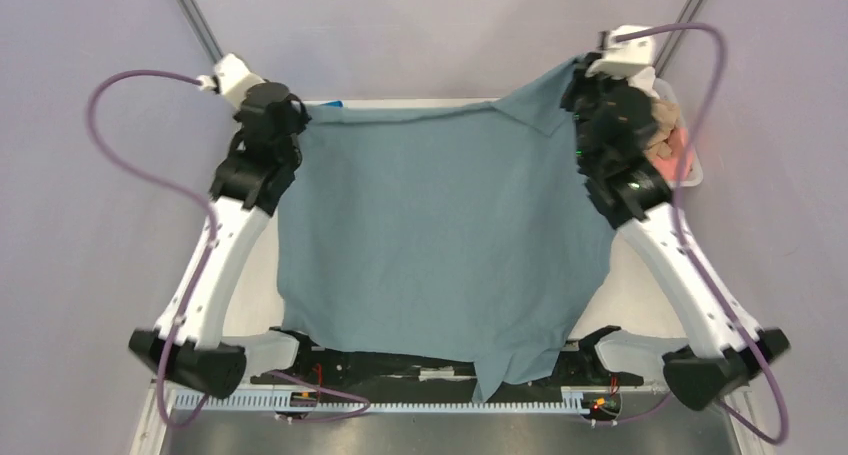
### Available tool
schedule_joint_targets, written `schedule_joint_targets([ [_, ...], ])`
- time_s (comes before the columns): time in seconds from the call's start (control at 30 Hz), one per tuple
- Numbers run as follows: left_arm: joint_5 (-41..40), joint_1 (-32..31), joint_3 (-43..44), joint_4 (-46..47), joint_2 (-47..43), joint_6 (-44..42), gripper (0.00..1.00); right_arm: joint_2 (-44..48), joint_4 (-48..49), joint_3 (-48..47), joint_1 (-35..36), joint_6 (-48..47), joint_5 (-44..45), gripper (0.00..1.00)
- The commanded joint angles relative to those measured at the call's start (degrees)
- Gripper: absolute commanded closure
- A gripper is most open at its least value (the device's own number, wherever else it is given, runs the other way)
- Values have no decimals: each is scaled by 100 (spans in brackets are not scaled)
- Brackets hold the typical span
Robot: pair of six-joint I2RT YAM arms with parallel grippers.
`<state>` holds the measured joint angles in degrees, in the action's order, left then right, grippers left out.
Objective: Fold and stack the t-shirts
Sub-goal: Flatten out the tshirt
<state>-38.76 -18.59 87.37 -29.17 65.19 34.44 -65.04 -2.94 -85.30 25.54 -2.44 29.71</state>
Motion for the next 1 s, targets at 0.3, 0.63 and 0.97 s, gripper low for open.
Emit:
schedule_joint_targets([
  [0.3, 2100, 1387, -335, 1301, 3748, 620, 98, -2354, 2017, 1897, -720, 649, -149, 100],
  [0.63, 2492, 1508, 1539, 1098, 5975, 579, 98, -4578, 2095, 539, -870, 770, -329, 100],
  [0.97, 2764, 1524, 4391, 957, 7899, 825, 50, -6991, 2497, -2246, -1360, 982, -464, 86],
])
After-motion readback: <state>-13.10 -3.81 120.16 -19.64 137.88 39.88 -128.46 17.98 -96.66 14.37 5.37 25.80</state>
